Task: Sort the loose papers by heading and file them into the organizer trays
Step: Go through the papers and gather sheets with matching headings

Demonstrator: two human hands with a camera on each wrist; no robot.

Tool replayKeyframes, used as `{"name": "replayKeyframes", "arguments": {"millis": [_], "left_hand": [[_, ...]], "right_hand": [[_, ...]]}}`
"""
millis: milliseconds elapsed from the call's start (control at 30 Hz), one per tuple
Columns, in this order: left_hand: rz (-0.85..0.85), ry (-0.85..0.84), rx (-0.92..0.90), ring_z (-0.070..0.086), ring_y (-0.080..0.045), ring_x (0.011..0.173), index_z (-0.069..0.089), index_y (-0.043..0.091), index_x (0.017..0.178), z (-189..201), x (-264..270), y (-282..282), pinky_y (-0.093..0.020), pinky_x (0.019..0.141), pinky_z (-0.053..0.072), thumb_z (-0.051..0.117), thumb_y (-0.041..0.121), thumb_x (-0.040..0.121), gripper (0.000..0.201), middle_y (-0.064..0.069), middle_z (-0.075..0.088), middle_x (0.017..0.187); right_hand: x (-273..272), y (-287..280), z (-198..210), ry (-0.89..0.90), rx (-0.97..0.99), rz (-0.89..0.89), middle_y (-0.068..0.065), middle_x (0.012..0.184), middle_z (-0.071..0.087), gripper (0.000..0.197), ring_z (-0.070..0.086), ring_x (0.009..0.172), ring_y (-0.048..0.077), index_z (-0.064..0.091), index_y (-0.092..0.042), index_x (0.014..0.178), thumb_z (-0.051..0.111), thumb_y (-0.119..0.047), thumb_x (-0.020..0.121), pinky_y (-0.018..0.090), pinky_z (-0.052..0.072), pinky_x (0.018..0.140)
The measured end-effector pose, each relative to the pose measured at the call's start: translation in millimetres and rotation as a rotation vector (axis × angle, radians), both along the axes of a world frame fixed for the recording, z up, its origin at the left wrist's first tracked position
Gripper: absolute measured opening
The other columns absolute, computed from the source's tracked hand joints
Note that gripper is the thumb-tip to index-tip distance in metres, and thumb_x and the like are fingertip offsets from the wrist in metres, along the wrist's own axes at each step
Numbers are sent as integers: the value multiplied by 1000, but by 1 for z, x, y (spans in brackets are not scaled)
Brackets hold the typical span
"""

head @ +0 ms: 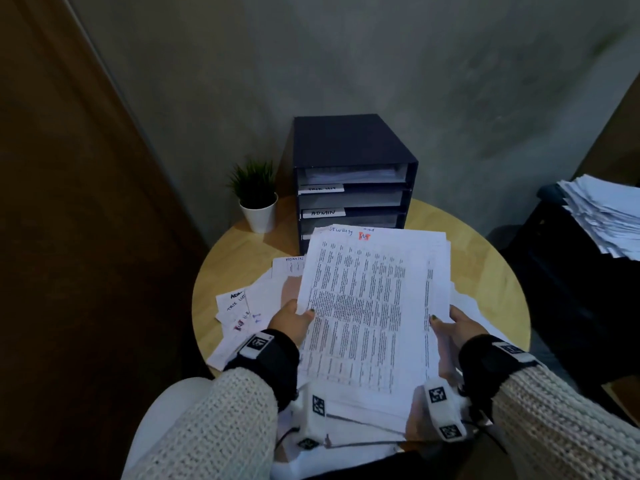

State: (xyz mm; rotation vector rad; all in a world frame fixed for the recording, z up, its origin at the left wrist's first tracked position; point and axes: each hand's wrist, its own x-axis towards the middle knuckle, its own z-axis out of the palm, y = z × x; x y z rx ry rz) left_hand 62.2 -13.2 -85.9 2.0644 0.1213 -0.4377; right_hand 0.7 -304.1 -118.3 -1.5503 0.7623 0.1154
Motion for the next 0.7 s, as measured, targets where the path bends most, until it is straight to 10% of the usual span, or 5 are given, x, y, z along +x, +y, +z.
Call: {"name": "replayKeyframes", "arguments": {"millis": [267, 400, 533, 700], "left_hand": [[7, -75, -59, 55, -18, 88, 23, 24, 142, -5, -5, -21, -24, 72, 45, 57, -1, 87, 69, -2, 55, 112], [-106, -127, -47, 57, -11, 85, 9, 46, 147, -13, -6, -24, -12, 65, 48, 59, -7, 83, 96, 10, 54, 113], [-126, -52, -5, 54, -15, 110, 26, 33, 147, -23, -8, -22, -13, 89, 40, 55, -1, 89, 74, -3, 51, 137], [135, 147, 260, 43, -30, 131, 37, 15, 143, -45, 17, 22, -33, 108, 39, 54, 23, 92, 55, -13, 40, 145]], "right_hand": [[-1, 10, -1, -31, 41, -42, 6, 127, 59, 32, 55, 116, 24, 52, -30, 127, 53, -29, 95, 47, 42, 105], [6, 6, -7, 87, 45, -37, 11, 120, 61, 96, 58, 111, 31, 54, -15, 126, 61, -81, 56, 47, 42, 103], [3, 16, 6, 119, -250, 191, 12, 146, 43, 58, 41, 134, 31, 39, -9, 143, 62, -21, 91, 36, 35, 103], [5, 12, -1, 354, -615, 349, 8, 147, 42, 52, 44, 132, 27, 33, -10, 145, 49, -28, 98, 30, 38, 102]]}}
